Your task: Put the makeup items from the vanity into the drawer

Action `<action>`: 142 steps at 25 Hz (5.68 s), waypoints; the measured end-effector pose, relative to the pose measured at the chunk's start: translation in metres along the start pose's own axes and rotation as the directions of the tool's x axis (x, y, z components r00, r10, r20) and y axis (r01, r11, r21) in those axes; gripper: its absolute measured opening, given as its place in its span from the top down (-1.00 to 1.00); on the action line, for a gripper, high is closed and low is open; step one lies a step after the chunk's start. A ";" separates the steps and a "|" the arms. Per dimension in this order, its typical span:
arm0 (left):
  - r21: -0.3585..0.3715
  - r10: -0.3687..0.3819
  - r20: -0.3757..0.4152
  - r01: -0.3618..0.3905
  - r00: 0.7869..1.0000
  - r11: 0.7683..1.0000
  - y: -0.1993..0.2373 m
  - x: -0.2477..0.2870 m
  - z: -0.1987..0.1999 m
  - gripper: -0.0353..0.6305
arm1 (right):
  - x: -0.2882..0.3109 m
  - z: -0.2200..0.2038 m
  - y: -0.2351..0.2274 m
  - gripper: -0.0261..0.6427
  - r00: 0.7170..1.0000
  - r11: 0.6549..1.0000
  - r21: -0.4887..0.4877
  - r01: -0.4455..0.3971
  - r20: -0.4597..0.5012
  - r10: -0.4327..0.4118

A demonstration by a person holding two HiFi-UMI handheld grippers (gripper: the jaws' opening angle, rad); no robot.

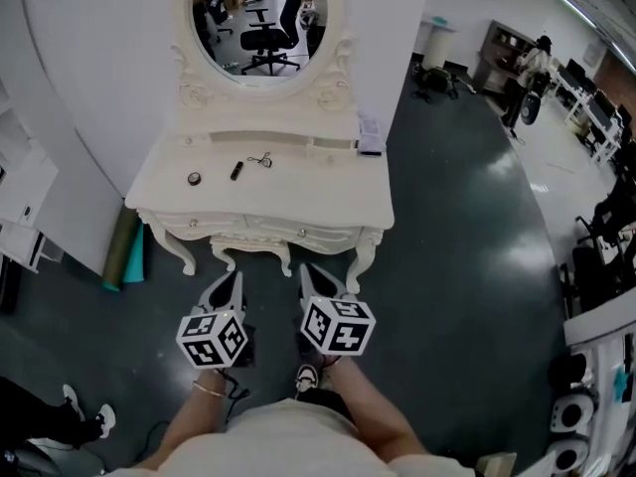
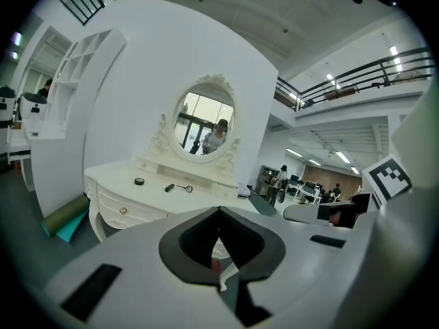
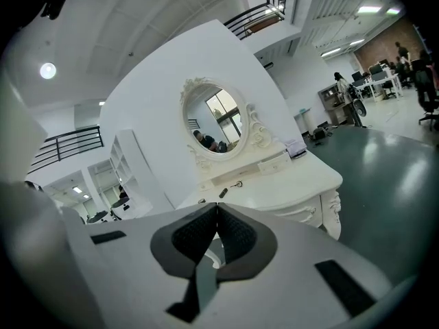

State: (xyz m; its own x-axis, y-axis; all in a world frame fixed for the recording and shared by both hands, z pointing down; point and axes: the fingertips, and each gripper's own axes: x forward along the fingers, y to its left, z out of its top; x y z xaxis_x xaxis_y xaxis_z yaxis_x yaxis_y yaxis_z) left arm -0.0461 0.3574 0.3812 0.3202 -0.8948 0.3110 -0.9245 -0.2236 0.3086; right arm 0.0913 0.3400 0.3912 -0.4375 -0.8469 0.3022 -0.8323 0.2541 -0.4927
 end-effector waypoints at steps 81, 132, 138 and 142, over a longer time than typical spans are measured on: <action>-0.203 0.263 -0.197 -0.301 0.945 0.932 0.170 0.426 0.054 0.89 | 0.475 0.057 -0.120 0.85 0.807 0.928 -0.185 -0.322 -0.567 0.167; -0.279 0.322 -0.236 -0.382 0.917 0.881 0.199 0.407 0.022 0.89 | 0.501 0.028 -0.107 0.86 0.758 0.832 -0.297 -0.468 -0.618 0.206; -0.260 0.286 -0.216 -0.337 0.934 0.905 0.190 0.410 0.034 0.89 | 0.479 0.046 -0.103 0.86 0.763 0.839 -0.279 -0.467 -0.606 0.223; -0.243 0.250 -0.212 -0.299 0.945 0.923 0.182 0.413 0.041 0.89 | 0.466 0.056 -0.108 0.86 0.781 0.853 -0.286 -0.436 -0.592 0.201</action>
State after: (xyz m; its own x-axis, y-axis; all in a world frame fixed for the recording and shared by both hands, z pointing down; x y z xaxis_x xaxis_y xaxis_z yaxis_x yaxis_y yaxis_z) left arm -0.0908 -0.0685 0.5286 0.1152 -0.8195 0.5614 -0.8987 0.1548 0.4103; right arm -0.0033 -0.1079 0.5396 -0.7104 -0.3339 0.6196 -0.6164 0.7201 -0.3187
